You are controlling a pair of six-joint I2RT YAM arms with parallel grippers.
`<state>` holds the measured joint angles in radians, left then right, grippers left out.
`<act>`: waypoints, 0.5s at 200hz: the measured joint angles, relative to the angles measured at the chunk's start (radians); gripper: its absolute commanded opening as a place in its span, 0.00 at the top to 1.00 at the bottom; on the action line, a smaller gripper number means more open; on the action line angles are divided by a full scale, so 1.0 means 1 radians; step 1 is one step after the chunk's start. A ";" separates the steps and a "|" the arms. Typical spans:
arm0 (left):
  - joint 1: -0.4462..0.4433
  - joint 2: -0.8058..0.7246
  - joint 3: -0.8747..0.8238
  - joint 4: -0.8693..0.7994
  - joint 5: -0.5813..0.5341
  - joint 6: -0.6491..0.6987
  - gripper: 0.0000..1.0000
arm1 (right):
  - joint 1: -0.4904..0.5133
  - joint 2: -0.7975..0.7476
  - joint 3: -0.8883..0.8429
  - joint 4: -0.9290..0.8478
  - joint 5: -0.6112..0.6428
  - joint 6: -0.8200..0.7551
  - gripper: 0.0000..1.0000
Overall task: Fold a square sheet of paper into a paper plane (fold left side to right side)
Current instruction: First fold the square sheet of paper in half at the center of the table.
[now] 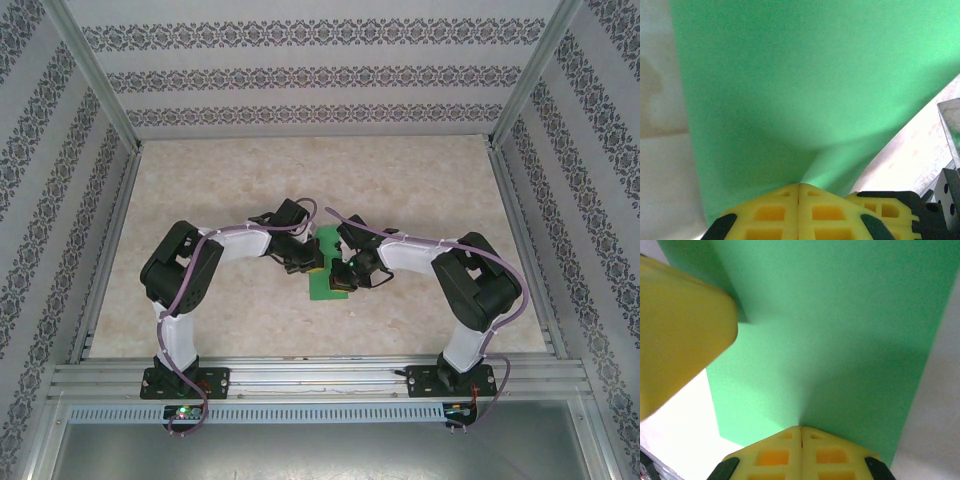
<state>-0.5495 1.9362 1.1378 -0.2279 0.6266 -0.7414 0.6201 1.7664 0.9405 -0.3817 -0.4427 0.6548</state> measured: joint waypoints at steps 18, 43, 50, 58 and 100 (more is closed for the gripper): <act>0.006 0.010 -0.001 0.021 -0.010 0.001 0.94 | 0.000 0.000 0.000 0.000 0.001 -0.003 1.00; 0.012 0.022 -0.013 0.051 -0.017 0.003 0.94 | 0.000 0.001 0.000 0.000 0.001 -0.005 1.00; 0.015 0.023 -0.016 0.058 -0.013 0.003 0.94 | 0.000 0.002 0.000 0.000 0.001 -0.006 1.00; 0.015 0.023 -0.018 0.062 -0.013 0.004 0.94 | 0.000 0.002 0.000 0.000 0.001 -0.007 1.00; 0.023 0.023 -0.037 0.097 0.000 0.008 0.94 | 0.000 0.006 0.008 -0.012 0.003 -0.023 1.00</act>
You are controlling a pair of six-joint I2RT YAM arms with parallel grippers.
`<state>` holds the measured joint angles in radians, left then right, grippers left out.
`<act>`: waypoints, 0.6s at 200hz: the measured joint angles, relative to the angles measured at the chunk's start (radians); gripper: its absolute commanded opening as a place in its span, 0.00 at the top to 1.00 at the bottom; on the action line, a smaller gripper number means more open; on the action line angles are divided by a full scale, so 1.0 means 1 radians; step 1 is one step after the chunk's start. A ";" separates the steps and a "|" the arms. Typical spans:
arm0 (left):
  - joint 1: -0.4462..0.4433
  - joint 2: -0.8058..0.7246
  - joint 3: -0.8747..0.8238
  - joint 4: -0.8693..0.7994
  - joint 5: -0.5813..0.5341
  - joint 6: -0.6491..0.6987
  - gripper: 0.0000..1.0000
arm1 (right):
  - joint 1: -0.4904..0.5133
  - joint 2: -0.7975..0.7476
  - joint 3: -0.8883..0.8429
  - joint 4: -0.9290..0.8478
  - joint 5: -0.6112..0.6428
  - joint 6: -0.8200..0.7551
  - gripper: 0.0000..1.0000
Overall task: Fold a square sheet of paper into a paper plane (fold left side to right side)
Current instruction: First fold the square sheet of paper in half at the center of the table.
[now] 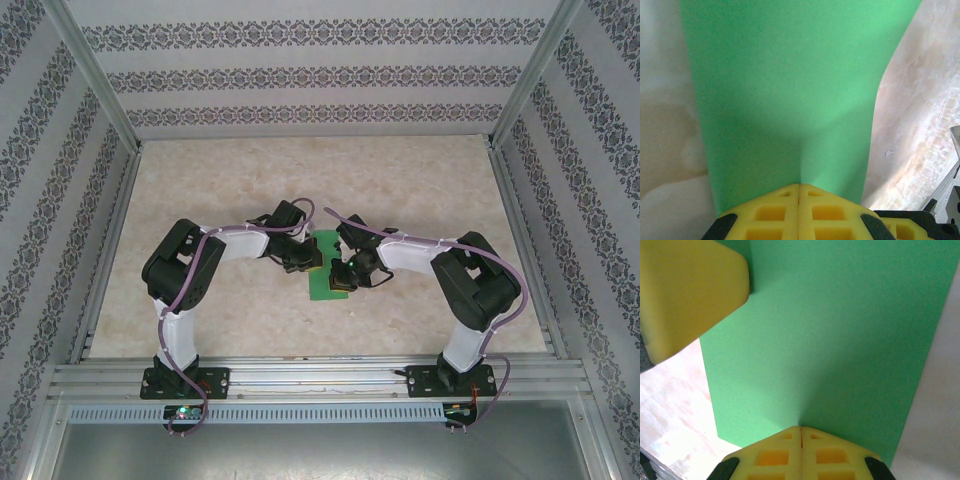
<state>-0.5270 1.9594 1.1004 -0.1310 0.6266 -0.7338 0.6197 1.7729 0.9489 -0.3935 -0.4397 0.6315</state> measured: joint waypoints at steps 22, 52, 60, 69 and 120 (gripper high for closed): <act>0.008 -0.001 -0.019 0.032 0.018 0.000 0.94 | 0.000 0.001 0.000 -0.003 0.002 -0.009 1.00; 0.024 -0.003 -0.053 0.095 0.051 0.000 0.94 | 0.000 0.001 0.001 -0.003 0.002 -0.011 1.00; 0.028 -0.003 -0.061 0.109 0.060 0.000 0.94 | -0.001 0.001 0.001 -0.003 0.002 -0.014 1.00; 0.032 -0.003 -0.066 0.120 0.067 0.000 0.94 | 0.000 0.001 0.000 -0.003 0.002 -0.015 1.00; 0.076 -0.003 -0.064 0.125 0.066 0.024 0.94 | -0.001 0.002 0.001 0.024 0.021 -0.029 1.00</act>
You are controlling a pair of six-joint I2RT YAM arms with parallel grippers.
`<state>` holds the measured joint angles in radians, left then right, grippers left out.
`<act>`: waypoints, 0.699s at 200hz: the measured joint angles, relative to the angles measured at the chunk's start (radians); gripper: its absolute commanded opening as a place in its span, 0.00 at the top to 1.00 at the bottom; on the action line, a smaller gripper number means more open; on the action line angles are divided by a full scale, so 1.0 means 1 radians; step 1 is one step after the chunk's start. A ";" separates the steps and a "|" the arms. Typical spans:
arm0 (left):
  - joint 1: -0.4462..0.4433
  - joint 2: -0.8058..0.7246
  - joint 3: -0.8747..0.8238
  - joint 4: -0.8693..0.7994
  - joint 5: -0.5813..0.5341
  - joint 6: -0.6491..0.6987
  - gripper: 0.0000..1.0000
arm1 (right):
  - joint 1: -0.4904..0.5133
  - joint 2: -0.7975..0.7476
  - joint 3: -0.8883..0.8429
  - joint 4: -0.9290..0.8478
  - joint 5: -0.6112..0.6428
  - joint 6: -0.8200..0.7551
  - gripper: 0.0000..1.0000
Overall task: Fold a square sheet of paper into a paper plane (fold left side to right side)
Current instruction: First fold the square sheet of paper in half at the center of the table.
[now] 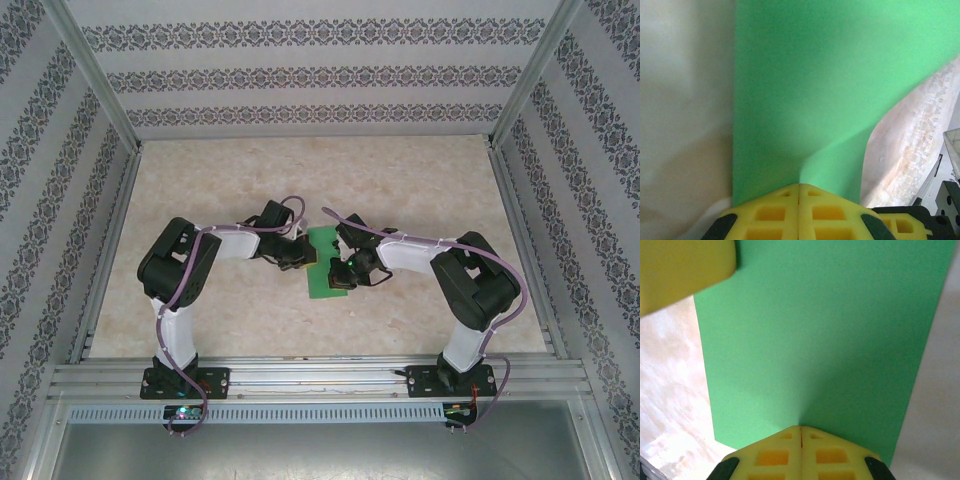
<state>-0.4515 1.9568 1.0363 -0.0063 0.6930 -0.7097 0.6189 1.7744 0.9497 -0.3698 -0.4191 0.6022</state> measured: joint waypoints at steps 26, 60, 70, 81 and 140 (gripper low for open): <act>0.016 0.009 0.011 0.000 -0.001 0.015 0.94 | 0.000 0.001 0.000 0.018 0.011 0.000 1.00; 0.031 0.024 0.030 -0.002 0.014 0.025 0.93 | 0.000 0.002 0.000 0.030 0.019 0.000 1.00; 0.036 0.029 0.039 -0.006 0.015 0.026 0.93 | 0.000 0.003 0.000 0.032 0.019 0.000 1.00; 0.042 0.037 0.054 -0.011 0.011 0.031 0.93 | -0.001 0.003 0.000 0.033 0.019 0.000 1.00; 0.114 0.099 0.171 -0.019 -0.080 0.071 0.93 | -0.002 0.003 -0.002 0.037 0.018 0.000 1.00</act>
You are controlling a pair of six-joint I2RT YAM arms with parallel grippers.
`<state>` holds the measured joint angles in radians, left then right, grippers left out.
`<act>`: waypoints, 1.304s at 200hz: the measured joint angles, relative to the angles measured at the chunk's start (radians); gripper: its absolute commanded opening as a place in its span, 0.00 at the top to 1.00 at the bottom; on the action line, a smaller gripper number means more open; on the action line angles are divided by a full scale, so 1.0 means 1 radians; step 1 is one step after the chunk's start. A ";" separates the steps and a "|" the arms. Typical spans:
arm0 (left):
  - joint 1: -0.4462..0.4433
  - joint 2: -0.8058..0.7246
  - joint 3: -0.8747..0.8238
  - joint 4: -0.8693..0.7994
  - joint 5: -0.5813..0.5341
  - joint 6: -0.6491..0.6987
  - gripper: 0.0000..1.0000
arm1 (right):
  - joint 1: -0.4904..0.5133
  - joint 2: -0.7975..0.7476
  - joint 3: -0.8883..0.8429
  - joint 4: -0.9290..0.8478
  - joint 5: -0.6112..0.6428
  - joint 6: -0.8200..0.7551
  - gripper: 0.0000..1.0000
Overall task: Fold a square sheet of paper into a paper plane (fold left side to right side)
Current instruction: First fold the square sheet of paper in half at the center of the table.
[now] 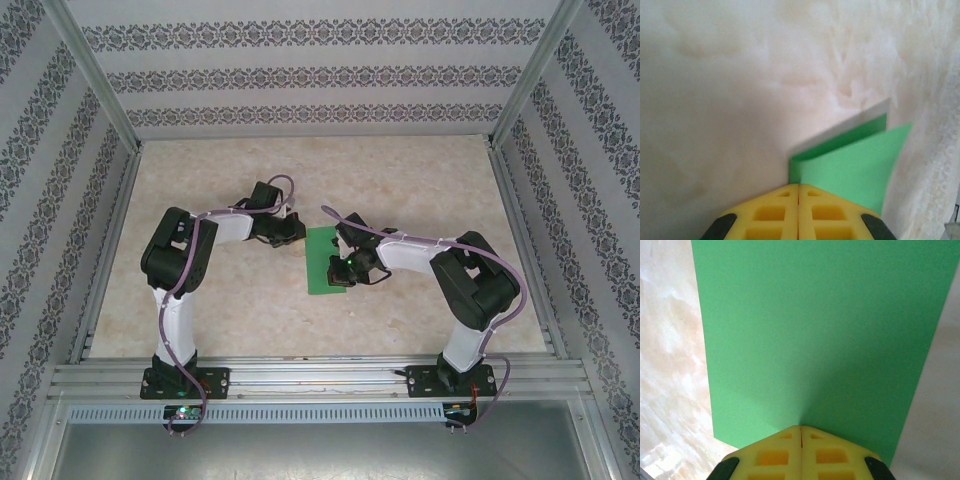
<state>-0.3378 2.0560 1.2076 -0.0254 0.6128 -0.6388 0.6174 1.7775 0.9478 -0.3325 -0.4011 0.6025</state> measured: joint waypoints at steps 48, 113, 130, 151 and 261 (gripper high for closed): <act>0.006 0.023 0.043 -0.037 0.002 0.008 0.93 | 0.000 0.000 -0.002 0.003 -0.004 0.000 1.00; 0.008 0.037 0.074 -0.049 -0.012 0.027 0.93 | -0.007 -0.002 -0.008 0.012 -0.015 0.000 1.00; 0.015 0.045 0.090 -0.048 -0.029 0.033 0.93 | -0.007 -0.002 -0.008 0.012 -0.015 0.001 1.00; 0.031 0.045 0.097 -0.041 -0.068 0.040 0.93 | -0.007 -0.002 -0.010 0.016 -0.018 0.004 1.00; -0.051 -0.047 -0.026 0.043 -0.024 0.032 0.93 | -0.013 -0.002 -0.014 0.023 -0.031 0.020 1.00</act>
<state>-0.3893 2.0094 1.1820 0.0181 0.5892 -0.6067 0.6041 1.7756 0.9337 -0.3099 -0.4316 0.6224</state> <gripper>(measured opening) 0.069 0.043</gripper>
